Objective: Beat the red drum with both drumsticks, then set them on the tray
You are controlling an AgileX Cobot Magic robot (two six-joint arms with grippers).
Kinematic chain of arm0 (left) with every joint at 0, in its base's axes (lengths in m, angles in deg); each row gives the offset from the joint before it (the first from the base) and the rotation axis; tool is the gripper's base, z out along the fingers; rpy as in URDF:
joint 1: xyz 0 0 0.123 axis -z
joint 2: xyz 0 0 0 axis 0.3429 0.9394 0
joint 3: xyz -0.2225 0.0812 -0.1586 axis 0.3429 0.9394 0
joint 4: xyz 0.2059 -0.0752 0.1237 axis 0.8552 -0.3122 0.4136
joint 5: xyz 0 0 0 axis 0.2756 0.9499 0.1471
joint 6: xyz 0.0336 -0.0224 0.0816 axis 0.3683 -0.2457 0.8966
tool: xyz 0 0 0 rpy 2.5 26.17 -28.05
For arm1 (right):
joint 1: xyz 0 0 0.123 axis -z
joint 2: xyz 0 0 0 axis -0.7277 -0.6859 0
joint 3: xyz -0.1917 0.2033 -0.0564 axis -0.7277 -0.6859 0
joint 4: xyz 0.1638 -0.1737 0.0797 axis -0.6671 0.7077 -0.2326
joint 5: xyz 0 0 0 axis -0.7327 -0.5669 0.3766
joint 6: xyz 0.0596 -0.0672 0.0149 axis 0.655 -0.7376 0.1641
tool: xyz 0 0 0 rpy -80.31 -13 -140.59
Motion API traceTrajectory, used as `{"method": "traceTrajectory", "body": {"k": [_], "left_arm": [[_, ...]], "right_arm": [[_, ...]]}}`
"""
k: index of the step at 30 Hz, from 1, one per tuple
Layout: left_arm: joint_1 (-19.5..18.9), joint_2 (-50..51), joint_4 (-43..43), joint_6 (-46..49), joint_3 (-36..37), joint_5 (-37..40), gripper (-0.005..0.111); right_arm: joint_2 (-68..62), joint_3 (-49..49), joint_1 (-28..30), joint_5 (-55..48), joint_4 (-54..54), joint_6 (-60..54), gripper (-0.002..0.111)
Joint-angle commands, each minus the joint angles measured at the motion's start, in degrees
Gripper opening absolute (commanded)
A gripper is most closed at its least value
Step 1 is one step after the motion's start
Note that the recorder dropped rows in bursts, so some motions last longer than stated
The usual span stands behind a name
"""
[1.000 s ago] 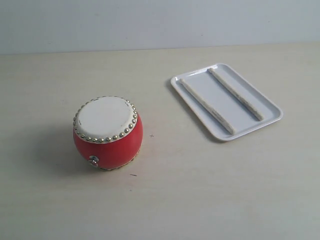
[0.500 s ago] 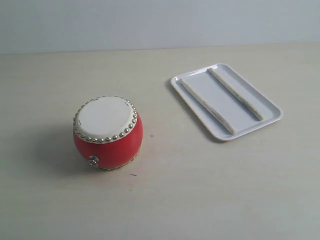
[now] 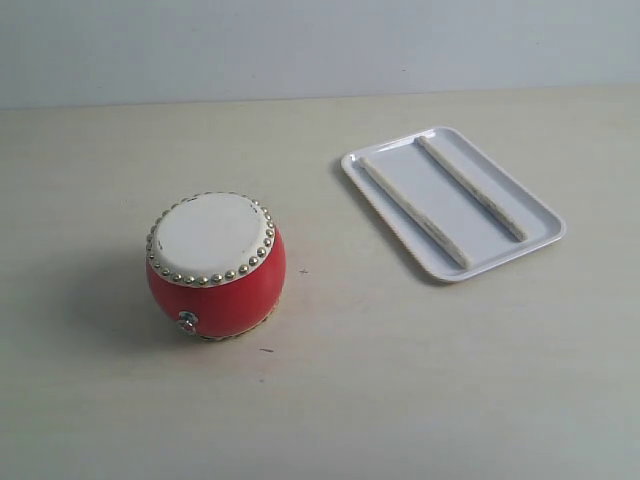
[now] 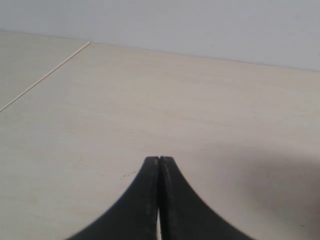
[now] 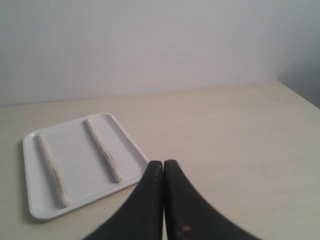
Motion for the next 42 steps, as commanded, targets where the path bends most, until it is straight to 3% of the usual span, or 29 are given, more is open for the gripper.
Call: {"method": "traceTrajectory", "body": {"k": [1,42], "left_arm": [[-0.1,-0.3,-0.2,0.0,0.1,-0.1,0.0],[-0.1,-0.3,-0.2,0.0,0.1,-0.1,0.0]], "right_arm": [[0.2,-2.3,0.2,1.3,0.7,0.3,0.0],[0.2,-4.0,0.2,1.6,0.3,0.2,0.0]]}}
